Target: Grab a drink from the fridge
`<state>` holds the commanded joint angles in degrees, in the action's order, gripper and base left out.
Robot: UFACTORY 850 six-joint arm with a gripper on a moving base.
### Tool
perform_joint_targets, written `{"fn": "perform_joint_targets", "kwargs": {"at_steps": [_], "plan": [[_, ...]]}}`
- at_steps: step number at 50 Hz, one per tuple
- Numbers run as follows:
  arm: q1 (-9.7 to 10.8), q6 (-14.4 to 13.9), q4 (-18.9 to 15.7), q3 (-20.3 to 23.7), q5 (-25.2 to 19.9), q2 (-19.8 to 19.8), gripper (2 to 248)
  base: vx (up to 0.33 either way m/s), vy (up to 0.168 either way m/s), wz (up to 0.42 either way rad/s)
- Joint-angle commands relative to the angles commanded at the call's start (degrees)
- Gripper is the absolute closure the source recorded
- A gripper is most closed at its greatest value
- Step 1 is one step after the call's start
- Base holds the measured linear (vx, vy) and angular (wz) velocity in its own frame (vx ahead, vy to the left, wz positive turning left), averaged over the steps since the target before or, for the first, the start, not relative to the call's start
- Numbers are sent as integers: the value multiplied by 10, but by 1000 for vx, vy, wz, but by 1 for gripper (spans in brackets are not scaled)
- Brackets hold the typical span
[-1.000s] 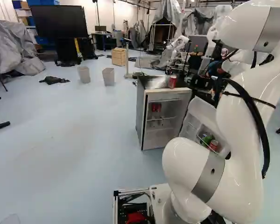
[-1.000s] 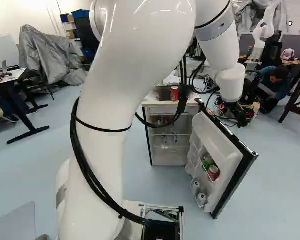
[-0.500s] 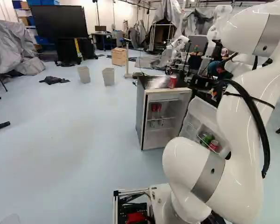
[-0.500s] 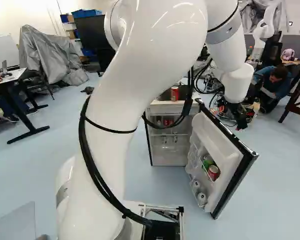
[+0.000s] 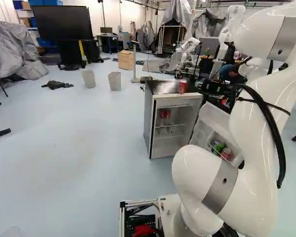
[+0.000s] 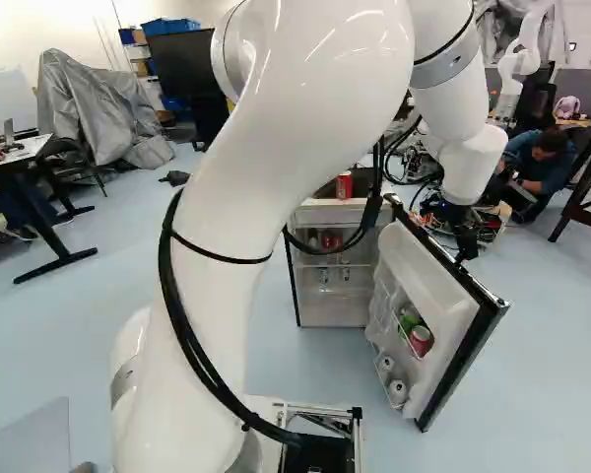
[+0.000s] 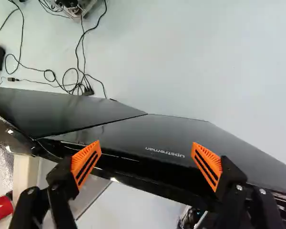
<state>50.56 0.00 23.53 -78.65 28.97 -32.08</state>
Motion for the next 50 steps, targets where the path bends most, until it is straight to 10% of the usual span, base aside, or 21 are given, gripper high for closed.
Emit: {"fn": "perform_joint_targets", "kwargs": {"at_steps": [50], "plan": [[-2, 0, 0, 3, 108, 2, 3, 0, 0, 0]]}}
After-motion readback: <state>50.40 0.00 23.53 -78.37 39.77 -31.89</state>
